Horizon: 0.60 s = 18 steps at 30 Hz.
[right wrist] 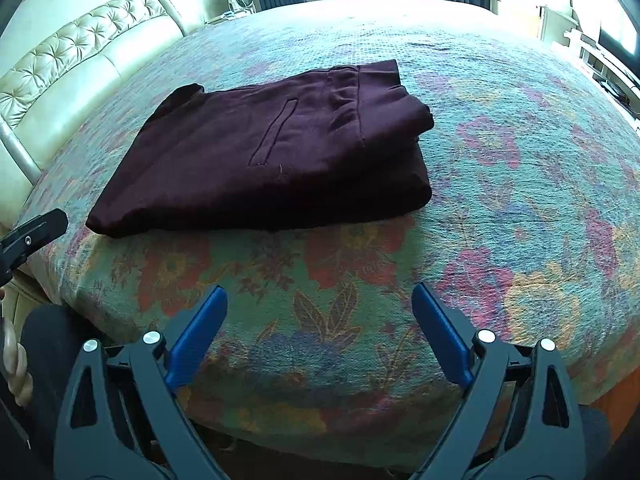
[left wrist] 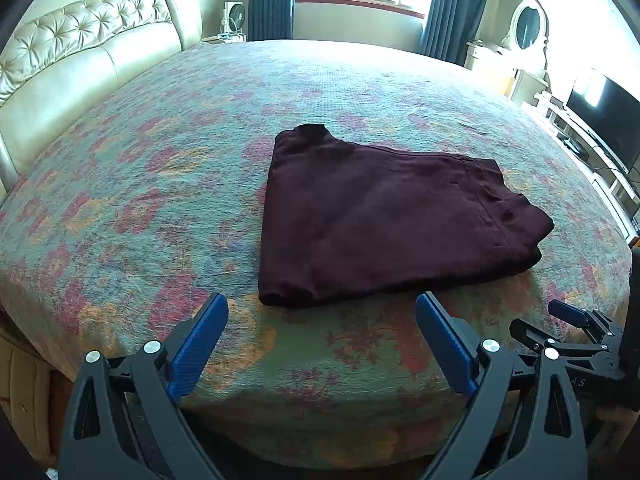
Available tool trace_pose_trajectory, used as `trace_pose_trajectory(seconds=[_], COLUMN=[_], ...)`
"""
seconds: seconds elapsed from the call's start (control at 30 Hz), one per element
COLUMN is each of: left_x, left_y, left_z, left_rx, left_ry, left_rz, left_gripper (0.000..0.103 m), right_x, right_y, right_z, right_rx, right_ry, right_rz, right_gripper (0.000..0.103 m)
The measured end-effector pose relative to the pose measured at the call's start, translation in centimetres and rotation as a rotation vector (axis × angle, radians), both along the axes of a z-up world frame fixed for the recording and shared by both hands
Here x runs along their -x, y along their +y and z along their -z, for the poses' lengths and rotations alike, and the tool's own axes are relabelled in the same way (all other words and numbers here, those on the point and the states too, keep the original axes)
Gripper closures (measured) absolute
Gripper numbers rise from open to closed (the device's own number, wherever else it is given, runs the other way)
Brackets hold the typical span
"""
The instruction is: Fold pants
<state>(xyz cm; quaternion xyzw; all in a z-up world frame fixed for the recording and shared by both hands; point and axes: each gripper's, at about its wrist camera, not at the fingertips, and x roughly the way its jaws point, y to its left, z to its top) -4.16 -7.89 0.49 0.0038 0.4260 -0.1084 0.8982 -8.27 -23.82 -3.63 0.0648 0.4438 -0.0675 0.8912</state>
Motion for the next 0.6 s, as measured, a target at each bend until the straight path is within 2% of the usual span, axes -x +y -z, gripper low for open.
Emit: trace_pose_trajectory(seconds=[0.2, 0.47, 0.53, 0.57, 0.6], left_x=[-0.2, -1.5, -1.8, -2.0, -2.2], left_y=[0.2, 1.2, 1.9, 2.2, 2.2], left_z=[-0.3, -0.6, -1.0, -1.4, -1.7], left_rx=[0.005, -0.144, -0.107, -0.063, -0.053], left_ry=[0.005, -0.016, -0.021, -0.034, -0.045], left_rz=[-0.018, -0.155, -0.176, -0.161, -0.149], left_gripper=[0.009, 0.009, 0.009, 0.009, 0.009], right_x=[0.0, 0.0, -0.1, -0.1, -0.1], right_y=[0.2, 0.4, 0.3, 0.3, 0.3], right_z=[0.1, 0.4, 0.6, 0.7, 0.7], right_rx=[-0.005, -0.026, -0.033, -0.034, -0.036], right_ry=[0.007, 0.025, 0.03, 0.033, 0.034], right_rz=[-0.006, -0.016, -0.018, -0.017, -0.017], right_gripper=[0.009, 0.009, 0.009, 0.009, 0.009])
